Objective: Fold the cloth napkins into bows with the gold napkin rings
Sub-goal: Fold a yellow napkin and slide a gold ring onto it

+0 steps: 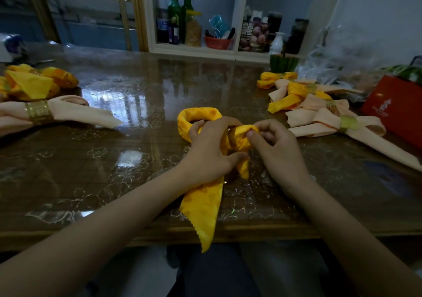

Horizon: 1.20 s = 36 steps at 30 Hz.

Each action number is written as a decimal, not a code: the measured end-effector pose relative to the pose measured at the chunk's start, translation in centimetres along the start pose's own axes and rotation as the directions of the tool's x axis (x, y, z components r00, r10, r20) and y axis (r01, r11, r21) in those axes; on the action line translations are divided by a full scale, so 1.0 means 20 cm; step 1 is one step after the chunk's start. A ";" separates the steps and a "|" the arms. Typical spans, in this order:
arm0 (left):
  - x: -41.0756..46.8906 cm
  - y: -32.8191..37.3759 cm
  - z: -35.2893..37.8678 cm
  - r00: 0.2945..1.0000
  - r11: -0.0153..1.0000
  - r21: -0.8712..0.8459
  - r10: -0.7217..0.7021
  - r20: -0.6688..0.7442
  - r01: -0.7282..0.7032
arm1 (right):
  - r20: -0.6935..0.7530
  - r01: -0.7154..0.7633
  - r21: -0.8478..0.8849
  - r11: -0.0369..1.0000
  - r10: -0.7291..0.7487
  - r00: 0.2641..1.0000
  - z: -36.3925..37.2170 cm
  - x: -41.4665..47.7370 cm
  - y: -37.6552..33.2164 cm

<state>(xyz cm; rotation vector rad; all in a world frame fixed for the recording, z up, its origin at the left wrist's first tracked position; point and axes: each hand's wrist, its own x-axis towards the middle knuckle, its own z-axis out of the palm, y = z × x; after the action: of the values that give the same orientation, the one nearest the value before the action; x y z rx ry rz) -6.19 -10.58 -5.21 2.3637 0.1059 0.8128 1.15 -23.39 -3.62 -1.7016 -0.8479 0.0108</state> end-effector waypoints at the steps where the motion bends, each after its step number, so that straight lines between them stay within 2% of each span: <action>1: 0.00 0.00 0.00 1.000 1.000 0.009 0.001 -0.017 -0.001 | -0.016 -0.024 0.045 0.999 0.025 1.000 0.00 0.01 -0.01; 5: 0.01 -0.03 0.00 0.995 0.990 0.112 -0.072 -0.069 0.080 | -0.043 -0.012 0.069 0.998 0.015 0.999 -0.05 0.04 -0.03; 8: 0.02 -0.04 0.01 0.990 0.981 0.154 -0.110 -0.083 0.122 | 0.115 0.056 -0.125 0.991 -0.042 0.993 -0.15 0.05 -0.08; 10: 0.02 -0.05 0.01 0.990 0.982 0.148 -0.103 -0.095 0.116 | 0.337 0.046 -0.298 0.953 0.060 0.940 -0.22 0.05 -0.12; 12: 0.02 -0.05 0.02 0.990 0.981 0.154 -0.103 -0.097 0.117 | 0.499 0.025 -0.431 0.902 0.215 0.840 -0.27 0.07 -0.15; 14: 0.02 -0.04 0.02 0.992 0.979 0.168 -0.100 -0.081 0.113 | 0.518 0.034 -0.591 0.806 0.346 0.782 -0.28 0.09 -0.15; 15: 0.01 -0.04 0.02 0.992 0.979 0.168 -0.104 -0.075 0.116 | 0.498 0.069 -0.652 0.755 0.359 0.789 -0.26 0.10 -0.14; 17: 0.01 -0.03 0.02 0.991 0.981 0.146 -0.115 -0.075 0.125 | 0.459 0.199 -0.719 0.666 0.240 0.855 -0.19 0.13 -0.11; 18: 0.01 -0.04 0.02 0.990 0.982 0.139 -0.118 -0.076 0.128 | 0.455 0.250 -0.713 0.655 0.160 0.876 -0.13 0.14 -0.09; 21: 0.02 -0.06 0.03 0.990 0.980 0.148 -0.123 -0.073 0.133 | 0.429 0.241 -0.569 0.786 0.034 0.903 0.01 0.13 -0.07; 23: 0.01 -0.05 0.03 0.987 0.974 0.163 -0.153 -0.041 0.157 | 0.347 0.189 -0.516 0.836 0.002 0.938 0.06 0.14 -0.06; 24: 0.03 -0.05 0.02 0.987 0.967 0.202 -0.161 0.000 0.158 | 0.314 0.169 -0.503 0.848 -0.004 0.949 0.07 0.15 -0.05; 26: 0.06 -0.02 -0.04 0.962 0.955 0.246 -0.212 0.175 0.166 | 0.294 0.182 -0.502 0.846 -0.031 0.955 0.07 0.14 -0.03; 28: 0.14 -0.01 -0.16 0.913 0.958 0.076 -0.285 0.293 0.275 | 0.334 0.267 -0.486 0.832 -0.106 0.937 0.09 0.14 0.00; 29: 0.18 0.00 -0.21 0.905 0.938 -0.029 -0.325 0.273 0.346 | 0.360 0.291 -0.489 0.822 -0.114 0.926 0.10 0.13 0.01; 30: 0.23 -0.01 -0.24 0.912 0.925 -0.061 -0.357 0.200 0.376 | 0.382 0.302 -0.507 0.807 -0.103 0.918 0.11 0.13 0.02; 31: 0.27 -0.04 -0.25 0.925 0.930 0.061 -0.366 0.106 0.361 | 0.396 0.302 -0.523 0.797 -0.087 0.914 0.12 0.12 0.03; 32: 0.32 -0.08 -0.24 0.927 0.900 0.263 -0.371 0.045 0.348 | 0.403 0.310 -0.527 0.791 -0.088 0.911 0.12 0.13 0.04; 33: 0.35 -0.10 -0.22 0.917 0.834 0.434 -0.397 0.042 0.341 | 0.407 0.319 -0.520 0.792 -0.099 0.908 0.13 0.13 0.05; 34: 0.38 -0.13 -0.19 0.892 0.773 0.540 -0.444 0.083 0.334 | 0.400 0.321 -0.503 0.803 -0.113 0.910 0.13 0.14 0.06; 36: 0.41 -0.17 -0.13 0.831 0.746 0.578 -0.521 0.196 0.332 | 0.374 0.278 -0.473 0.836 -0.095 0.923 0.13 0.15 0.06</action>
<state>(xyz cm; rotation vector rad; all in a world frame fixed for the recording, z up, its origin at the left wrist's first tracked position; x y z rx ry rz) -0.58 -4.36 -1.25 2.7768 0.7971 0.1224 2.87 -19.67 -4.28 -2.1498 -1.3712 -0.0719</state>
